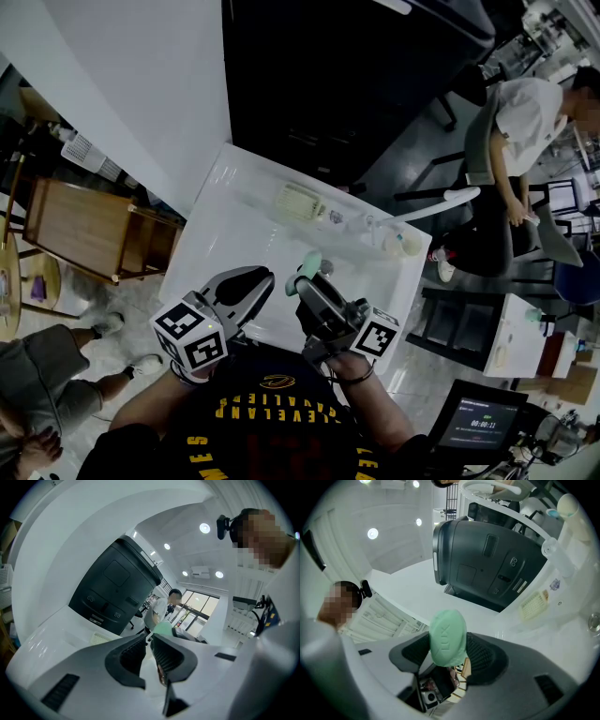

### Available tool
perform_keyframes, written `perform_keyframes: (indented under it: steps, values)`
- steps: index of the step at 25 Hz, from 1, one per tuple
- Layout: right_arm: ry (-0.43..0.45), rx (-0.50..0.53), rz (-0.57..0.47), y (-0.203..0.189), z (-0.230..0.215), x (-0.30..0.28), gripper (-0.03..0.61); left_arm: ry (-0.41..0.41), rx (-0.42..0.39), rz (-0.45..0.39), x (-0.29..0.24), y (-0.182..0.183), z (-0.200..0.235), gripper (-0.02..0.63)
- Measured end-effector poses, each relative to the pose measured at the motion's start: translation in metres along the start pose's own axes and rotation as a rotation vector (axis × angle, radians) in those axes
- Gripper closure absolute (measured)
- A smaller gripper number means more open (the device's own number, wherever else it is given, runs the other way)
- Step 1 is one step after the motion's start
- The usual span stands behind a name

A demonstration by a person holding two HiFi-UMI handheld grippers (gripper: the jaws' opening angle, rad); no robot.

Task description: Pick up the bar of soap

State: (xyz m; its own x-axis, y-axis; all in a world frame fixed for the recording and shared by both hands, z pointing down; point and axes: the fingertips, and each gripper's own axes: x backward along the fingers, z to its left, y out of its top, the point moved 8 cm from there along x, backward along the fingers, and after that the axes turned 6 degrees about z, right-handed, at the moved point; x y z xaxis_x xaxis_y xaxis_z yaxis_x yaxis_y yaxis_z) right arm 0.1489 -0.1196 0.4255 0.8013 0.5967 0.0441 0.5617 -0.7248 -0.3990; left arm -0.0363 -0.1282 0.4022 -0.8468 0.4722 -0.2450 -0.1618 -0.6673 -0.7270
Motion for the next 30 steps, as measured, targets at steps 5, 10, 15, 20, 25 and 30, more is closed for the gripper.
perform_keyframes:
  steps: [5,10,15,20,25,30]
  values:
    - [-0.004,0.004,0.003,-0.0001,0.0004,0.0002,0.316,0.003,0.003,0.002,0.0005,-0.001,0.0001,0.557]
    - [-0.004,0.011,0.006,-0.0008,0.0,0.0004,0.316,0.002,0.003,0.003,0.0001,-0.0017,0.0002,0.557]
    - [-0.004,0.012,0.004,-0.0005,0.0002,0.0002,0.316,0.003,0.002,0.002,0.0002,-0.0015,0.0006,0.557]
    - [-0.006,0.014,0.002,0.0008,0.0008,0.0005,0.316,0.003,0.003,0.002,0.0002,-0.0013,-0.0001,0.557]
    - [-0.004,0.014,0.004,-0.0001,0.0005,0.0001,0.316,0.004,0.006,0.004,-0.0002,-0.0024,0.0006,0.557]
    - [-0.002,0.022,0.009,-0.0007,0.0007,-0.0006,0.316,0.004,0.002,0.012,-0.0019,-0.003,0.0008,0.557]
